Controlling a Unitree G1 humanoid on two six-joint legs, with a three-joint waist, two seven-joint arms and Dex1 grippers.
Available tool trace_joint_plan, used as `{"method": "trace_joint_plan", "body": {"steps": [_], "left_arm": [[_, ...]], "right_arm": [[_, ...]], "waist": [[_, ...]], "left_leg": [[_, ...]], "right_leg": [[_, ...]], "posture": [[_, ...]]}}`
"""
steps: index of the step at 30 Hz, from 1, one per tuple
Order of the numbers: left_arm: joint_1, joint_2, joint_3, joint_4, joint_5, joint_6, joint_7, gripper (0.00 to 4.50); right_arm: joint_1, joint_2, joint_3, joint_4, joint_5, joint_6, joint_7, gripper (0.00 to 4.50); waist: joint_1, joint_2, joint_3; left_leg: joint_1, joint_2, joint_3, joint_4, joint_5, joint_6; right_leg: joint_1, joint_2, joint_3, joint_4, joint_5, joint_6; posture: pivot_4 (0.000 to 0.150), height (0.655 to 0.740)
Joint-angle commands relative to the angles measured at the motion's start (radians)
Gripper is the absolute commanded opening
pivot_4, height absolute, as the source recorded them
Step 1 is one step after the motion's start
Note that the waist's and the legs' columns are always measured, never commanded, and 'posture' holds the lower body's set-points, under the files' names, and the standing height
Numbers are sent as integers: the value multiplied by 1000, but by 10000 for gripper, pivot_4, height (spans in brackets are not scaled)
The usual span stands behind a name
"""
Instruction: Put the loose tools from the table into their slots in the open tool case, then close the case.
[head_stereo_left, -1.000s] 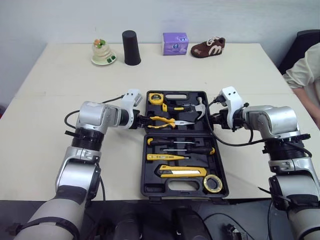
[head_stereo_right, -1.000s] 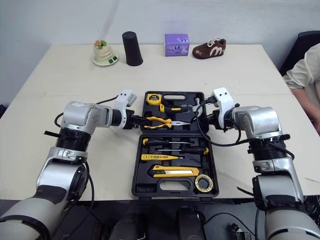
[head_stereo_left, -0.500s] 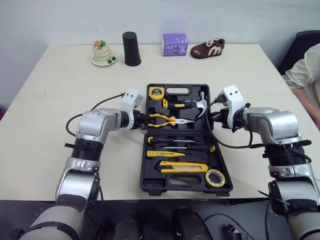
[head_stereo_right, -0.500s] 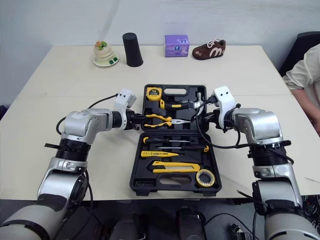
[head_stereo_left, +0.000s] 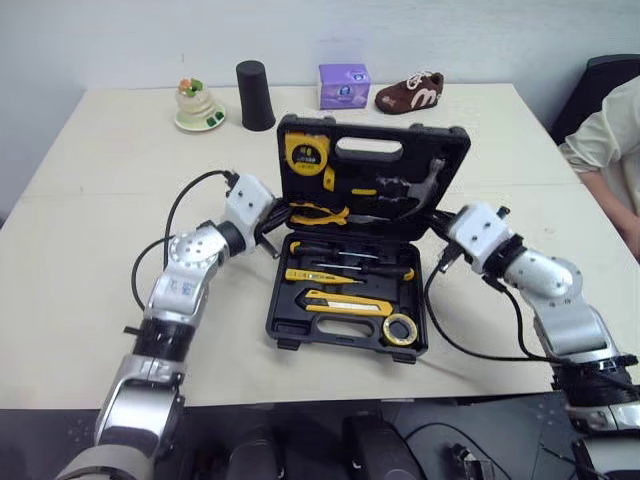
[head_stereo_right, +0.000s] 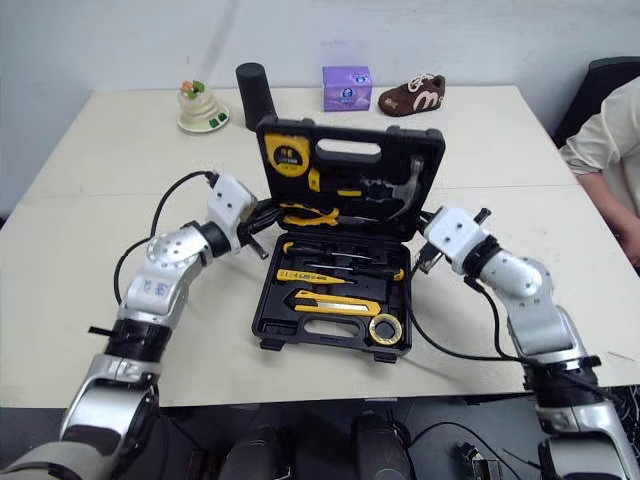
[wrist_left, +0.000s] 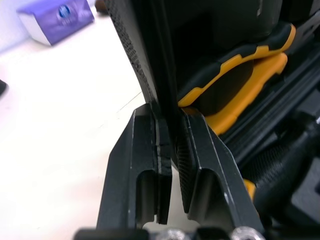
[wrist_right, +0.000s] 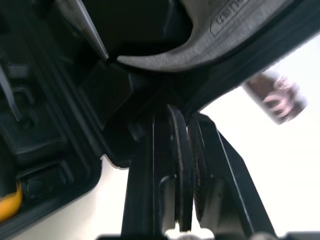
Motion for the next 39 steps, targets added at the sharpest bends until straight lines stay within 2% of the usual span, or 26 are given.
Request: {"method": "trace_joint_plan", "body": {"steps": [1,2,4,5,7,8,9,10,11,13,15,18,20,21,22,24,25,26,28,29,31,32,33,36,39], "left_arm": [[55,48,30,-75,47,-65,26,39],[69,55,35,-91,43,-67,22,39],[126,92,79,-176,-10,0,-9,9715],[152,110,104,-220,-57,52,-37,12873],[192,137,137,-292,-137,138,-87,23009],[222,162,156,-344,-195,207,-128,26145],[270,216,190,-410,-285,318,-197,32209],[353,312,249,-489,-405,450,-308,36314],[428,398,298,-548,-492,551,-398,40770],[562,540,391,-595,-599,662,-543,40770],[632,613,465,-571,-641,711,-599,40770],[618,648,499,-503,-647,734,-606,40770],[497,621,459,-412,-627,725,-551,40770],[406,587,420,-352,-600,708,-508,40770],[331,554,381,-306,-567,683,-471,41053],[209,487,311,-228,-507,641,-419,35585],[176,470,287,-205,-486,632,-408,33178],[138,445,259,-176,-467,615,-406,29850],[58,379,177,-114,-407,556,-399,20597],[19,345,143,-81,-381,534,-391,14850],[-57,270,87,1,-328,495,-365,7210],[-93,240,66,52,-301,470,-358,2057],[-134,205,43,116,-272,437,-351,290],[-285,108,-17,354,-187,324,-342,290],[-399,45,-37,542,-131,227,-351,290]], "right_arm": [[26,-74,2,29,-241,-343,-155,0],[31,-81,1,39,-280,-389,-195,0],[65,-111,-27,2,-330,-481,-240,8486],[83,-125,-48,-21,-331,-501,-248,11739],[112,-146,-79,-52,-319,-516,-251,22892],[140,-167,-98,-80,-289,-517,-231,26418],[190,-210,-114,-132,-202,-504,-165,32465],[297,-286,-135,-223,-40,-438,-41,37091],[394,-347,-163,-297,80,-378,54,37177],[592,-427,-261,-405,251,-253,198,37177],[767,-456,-370,-475,375,-127,314,37177],[900,-439,-467,-569,545,71,406,37177],[945,-437,-472,-648,680,215,432,37177],[956,-441,-453,-691,738,283,441,37177],[961,-446,-438,-725,791,350,446,34803],[946,-451,-411,-771,882,461,448,30143],[934,-449,-406,-783,904,497,447,25686],[921,-453,-396,-791,927,543,447,22005],[880,-453,-357,-789,977,617,467,12199],[843,-447,-327,-779,979,645,466,5705],[755,-429,-255,-752,948,690,446,0],[715,-420,-220,-740,918,700,443,0],[675,-415,-184,-725,885,712,440,0],[586,-404,-124,-673,860,766,455,0],[520,-383,-94,-624,852,813,464,0]], "waist": [[-1,0,0],[-3,0,0],[-6,0,0],[-10,0,0],[-17,0,0],[-21,0,0],[-22,0,0],[-23,0,1],[-24,-1,1],[-25,-3,2],[-23,-4,4],[-16,-7,6],[-11,-12,5],[-6,-13,5],[1,-13,5],[12,-13,4],[16,-13,4],[21,-14,4],[24,-14,4],[27,-14,4],[31,-15,3],[31,-15,4],[31,-15,3],[32,-15,4],[31,-15,4]], "left_leg": [[1,0,1,0,0,0],[1,0,2,-1,0,0],[2,1,3,-3,0,0],[3,1,5,-5,0,-1],[4,3,5,-8,1,-2],[4,6,5,-8,1,-2],[4,7,5,-7,2,-3],[4,7,5,-8,2,-3],[4,8,5,-9,2,-3],[5,11,0,-11,0,-6],[8,13,-5,-11,-1,-7],[27,10,-11,-14,-4,-6],[37,8,-12,-22,-6,-5],[38,8,-13,-24,-5,-5],[37,8,-14,-25,-4,-4],[36,8,-15,-25,-2,-2],[36,7,-15,-25,-1,1],[35,7,-14,-25,-1,1],[28,8,-11,-24,-2,-2],[22,8,-11,-21,-2,-2],[18,7,-11,-17,-2,-3],[17,7,-11,-15,-2,-3],[14,7,-10,-13,-3,-3],[4,6,-9,-7,-2,-2],[3,4,-9,-5,0,0]], "right_leg": [[0,0,1,0,0,0],[0,0,2,0,0,0],[0,0,4,0,0,0],[-1,0,6,1,0,0],[-1,0,7,0,0,0],[-1,0,7,0,0,-1],[-1,0,7,0,0,-1],[-2,1,7,1,-1,-1],[-2,0,7,0,-1,-1],[1,1,8,-3,-4,-4],[9,1,5,-8,-4,-6],[32,-1,-1,-17,-5,-6],[42,-4,-3,-23,-5,-11],[44,-5,-5,-26,-10,-25],[44,-5,-6,-27,-9,-28],[45,-5,-7,-28,-3,-22],[45,-4,-7,-28,3,-10],[43,-4,-7,-28,3,-10],[36,-3,-6,-29,4,-9],[32,-2,-7,-30,4,-9],[29,1,-8,-30,4,-9],[28,2,-8,-29,4,-8],[25,2,-8,-28,4,-8],[14,3,-9,-20,4,-7],[11,5,-8,-18,5,-6]], "posture": [[1500,7304],[1500,7304],[1500,7304],[1500,7304],[1500,7304],[1500,7304],[1500,7304],[1500,7304],[1500,7304],[1500,7304],[1500,7304],[1500,7304],[1500,7304],[1500,7304],[1500,7304],[1500,7304],[1500,7304],[1500,7304],[1500,7304],[1500,7304],[1500,7304],[1500,7304],[1500,7304],[1500,7304],[1500,7304]]}}
